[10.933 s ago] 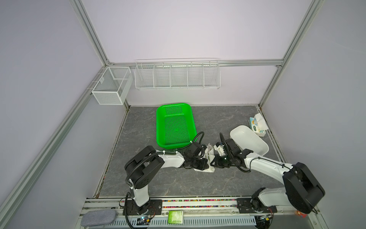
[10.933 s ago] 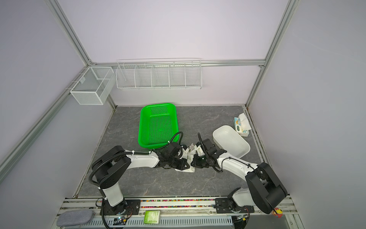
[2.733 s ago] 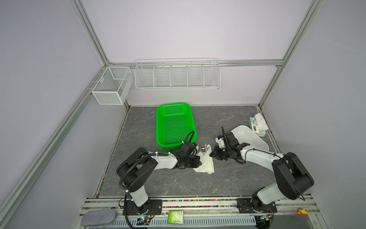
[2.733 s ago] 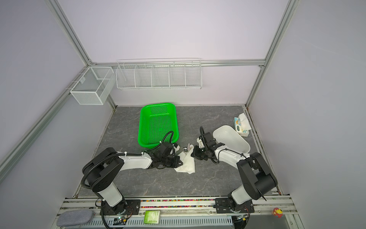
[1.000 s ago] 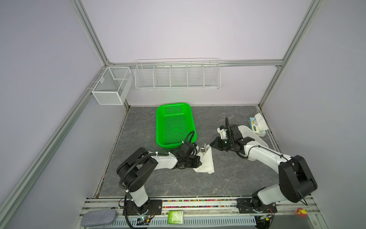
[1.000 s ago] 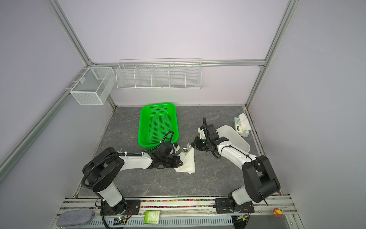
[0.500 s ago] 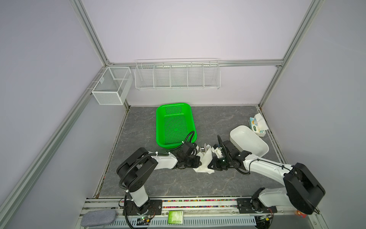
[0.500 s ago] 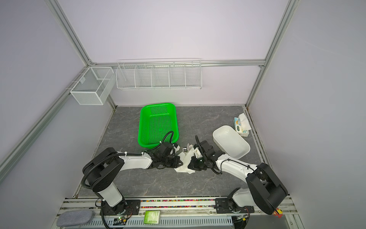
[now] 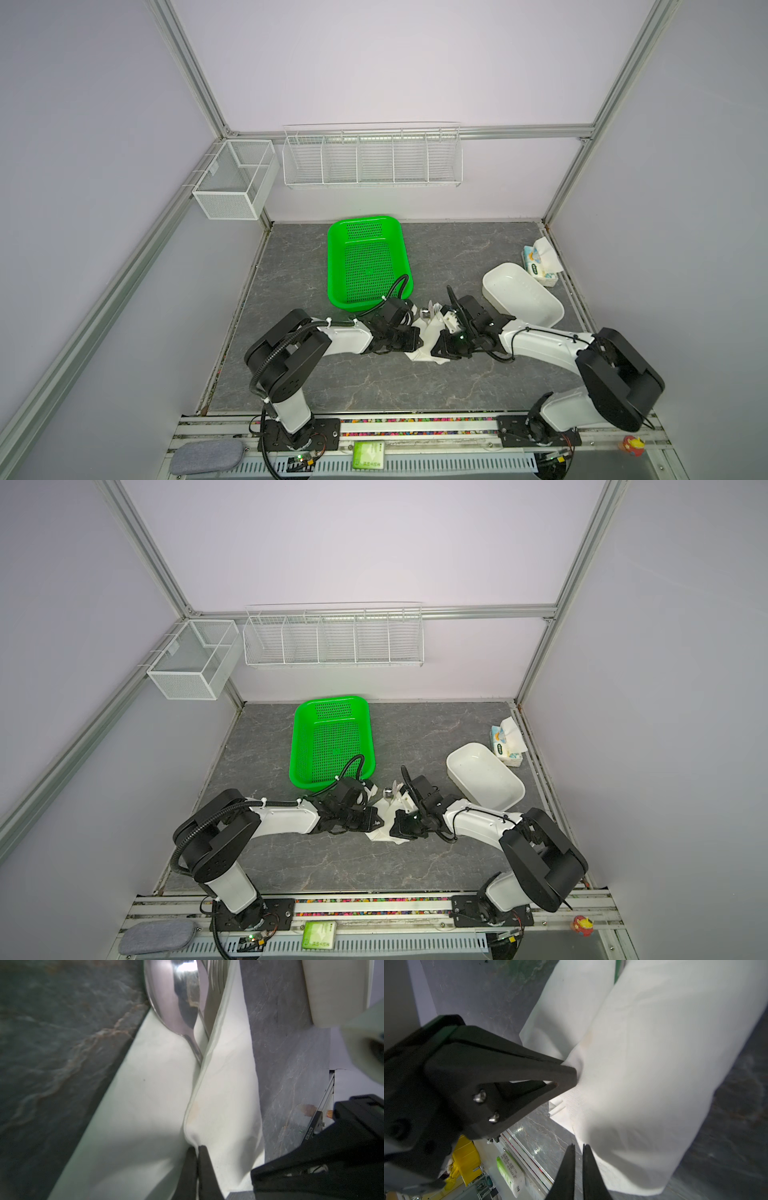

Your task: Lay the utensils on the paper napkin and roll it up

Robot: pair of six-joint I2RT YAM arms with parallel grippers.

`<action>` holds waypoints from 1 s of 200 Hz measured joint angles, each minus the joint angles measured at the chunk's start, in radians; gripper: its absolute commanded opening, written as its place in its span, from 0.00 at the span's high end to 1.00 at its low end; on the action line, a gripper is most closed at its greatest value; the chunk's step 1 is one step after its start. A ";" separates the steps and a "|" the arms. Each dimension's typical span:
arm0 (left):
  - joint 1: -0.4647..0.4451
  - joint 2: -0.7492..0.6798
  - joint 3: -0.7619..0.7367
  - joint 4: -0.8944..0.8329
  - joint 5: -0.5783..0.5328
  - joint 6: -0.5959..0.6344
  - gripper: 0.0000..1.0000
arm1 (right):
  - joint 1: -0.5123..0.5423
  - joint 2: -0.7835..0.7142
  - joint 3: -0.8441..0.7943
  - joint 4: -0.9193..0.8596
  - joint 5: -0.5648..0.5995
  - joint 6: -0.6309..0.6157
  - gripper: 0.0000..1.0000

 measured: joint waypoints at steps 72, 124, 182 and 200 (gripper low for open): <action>0.000 0.000 0.000 0.000 0.002 0.000 1.00 | 0.002 0.064 0.010 0.002 0.029 0.004 0.89; 0.000 0.000 0.000 0.000 0.002 0.000 1.00 | 0.004 0.018 0.013 -0.007 0.039 0.007 0.88; 0.000 0.000 0.000 0.000 0.002 0.000 1.00 | 0.006 0.034 0.044 0.018 0.023 0.013 0.88; 0.000 0.000 0.000 0.000 0.002 0.000 1.00 | 0.007 0.069 0.040 0.023 0.026 0.022 0.89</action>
